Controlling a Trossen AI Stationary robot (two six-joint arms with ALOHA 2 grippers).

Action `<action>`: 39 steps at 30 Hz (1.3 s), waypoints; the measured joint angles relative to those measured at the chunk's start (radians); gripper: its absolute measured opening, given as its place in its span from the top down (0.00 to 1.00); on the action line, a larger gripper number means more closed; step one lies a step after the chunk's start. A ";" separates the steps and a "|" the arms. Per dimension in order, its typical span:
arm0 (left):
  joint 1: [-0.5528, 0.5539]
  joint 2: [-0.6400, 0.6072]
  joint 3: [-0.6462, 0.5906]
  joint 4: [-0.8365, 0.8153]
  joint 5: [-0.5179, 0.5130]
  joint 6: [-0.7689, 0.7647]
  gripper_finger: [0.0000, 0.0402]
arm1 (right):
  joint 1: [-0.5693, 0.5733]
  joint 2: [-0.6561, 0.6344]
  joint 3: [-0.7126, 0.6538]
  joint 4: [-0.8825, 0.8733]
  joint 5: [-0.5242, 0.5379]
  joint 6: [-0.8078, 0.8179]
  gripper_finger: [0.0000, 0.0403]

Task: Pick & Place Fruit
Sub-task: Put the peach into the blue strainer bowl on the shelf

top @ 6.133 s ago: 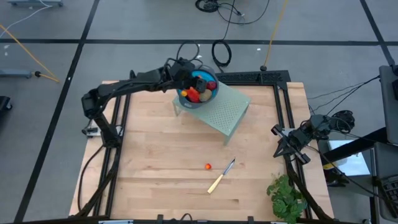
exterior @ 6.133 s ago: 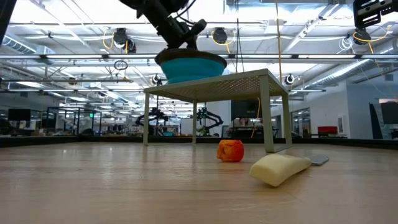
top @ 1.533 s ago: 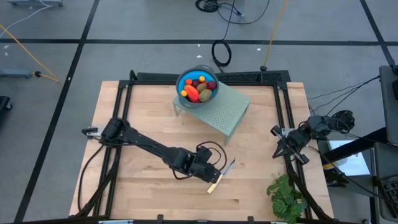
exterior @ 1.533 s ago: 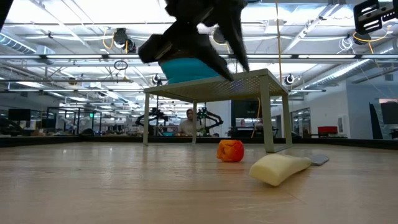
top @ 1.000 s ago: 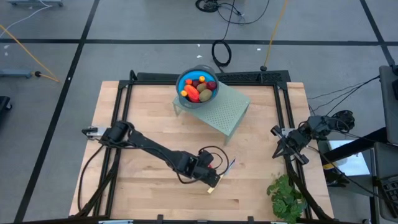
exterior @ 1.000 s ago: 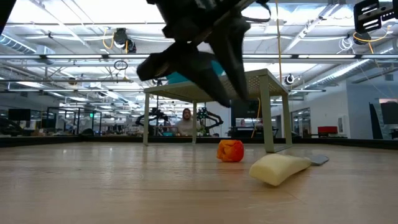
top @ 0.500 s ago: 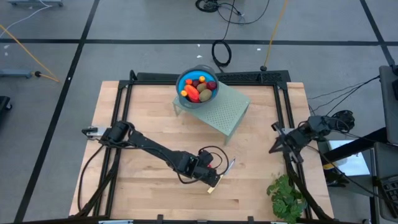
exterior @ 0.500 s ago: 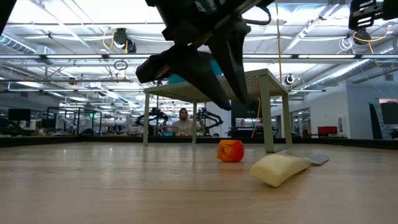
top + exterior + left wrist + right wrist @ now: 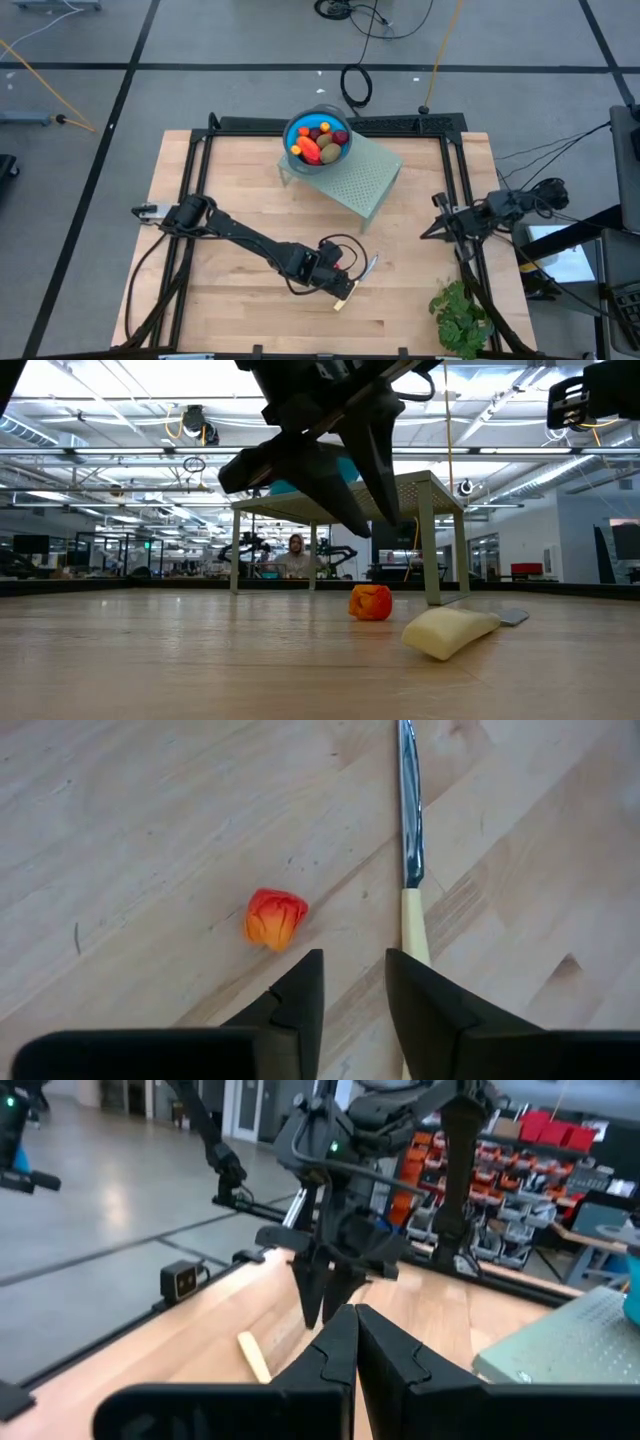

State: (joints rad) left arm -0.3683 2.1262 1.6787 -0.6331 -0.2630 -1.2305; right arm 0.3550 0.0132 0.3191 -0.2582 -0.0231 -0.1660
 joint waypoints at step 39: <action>0.084 0.015 0.001 -0.060 0.097 0.340 0.34 | 0.000 0.000 -0.156 0.240 -0.004 0.016 1.00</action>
State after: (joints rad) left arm -0.2839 2.1416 1.6794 -0.6928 -0.1656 -0.8907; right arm 0.3550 0.0128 0.1627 -0.0185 -0.0269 -0.1505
